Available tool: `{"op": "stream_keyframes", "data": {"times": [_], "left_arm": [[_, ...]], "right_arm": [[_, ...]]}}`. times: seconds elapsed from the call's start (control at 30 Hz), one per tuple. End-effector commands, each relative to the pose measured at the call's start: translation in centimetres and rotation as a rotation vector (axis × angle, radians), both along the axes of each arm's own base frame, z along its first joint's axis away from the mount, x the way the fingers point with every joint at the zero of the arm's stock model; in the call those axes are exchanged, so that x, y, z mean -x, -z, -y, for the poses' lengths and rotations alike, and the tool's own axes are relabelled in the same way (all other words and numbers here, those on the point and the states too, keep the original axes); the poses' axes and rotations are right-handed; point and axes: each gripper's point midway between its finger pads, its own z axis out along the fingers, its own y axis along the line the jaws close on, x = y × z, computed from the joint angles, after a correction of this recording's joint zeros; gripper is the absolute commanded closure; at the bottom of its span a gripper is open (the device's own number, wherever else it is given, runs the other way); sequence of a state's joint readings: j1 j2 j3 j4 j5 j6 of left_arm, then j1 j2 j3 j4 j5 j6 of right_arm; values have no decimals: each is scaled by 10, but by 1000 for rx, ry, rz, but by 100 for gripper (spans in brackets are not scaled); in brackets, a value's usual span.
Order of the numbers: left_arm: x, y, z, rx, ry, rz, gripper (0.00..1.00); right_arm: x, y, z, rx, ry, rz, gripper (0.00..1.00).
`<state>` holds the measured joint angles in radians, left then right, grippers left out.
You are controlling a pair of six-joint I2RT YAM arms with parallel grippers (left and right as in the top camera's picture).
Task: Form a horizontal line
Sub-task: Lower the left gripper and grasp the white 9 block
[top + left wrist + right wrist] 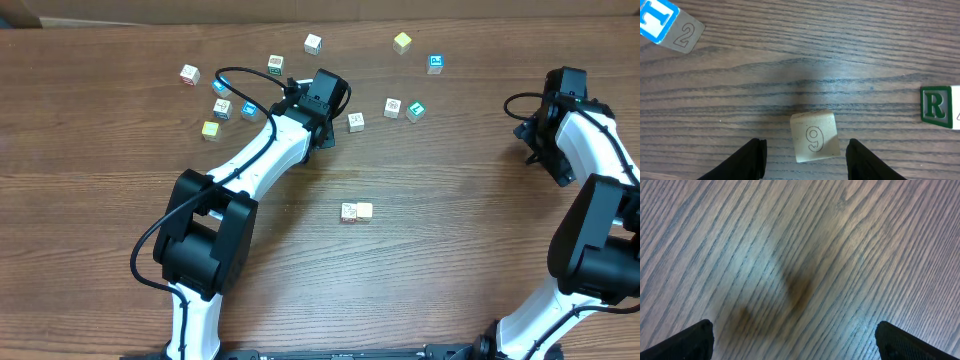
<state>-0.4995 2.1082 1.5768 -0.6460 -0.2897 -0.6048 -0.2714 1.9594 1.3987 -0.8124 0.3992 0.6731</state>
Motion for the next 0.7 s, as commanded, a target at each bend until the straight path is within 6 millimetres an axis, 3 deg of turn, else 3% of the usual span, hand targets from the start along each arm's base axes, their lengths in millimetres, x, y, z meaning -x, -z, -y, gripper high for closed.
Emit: {"op": "stream_keyframes", "data": {"times": [0.0,0.67], "left_arm": [[1,0,0,26,-45,3,48],[-5,11,2,51,-44,49,49]], "right_arm": [[-5,-1,3,13,1,6,0],[-5,-1,3,13,1,5,0]]}}
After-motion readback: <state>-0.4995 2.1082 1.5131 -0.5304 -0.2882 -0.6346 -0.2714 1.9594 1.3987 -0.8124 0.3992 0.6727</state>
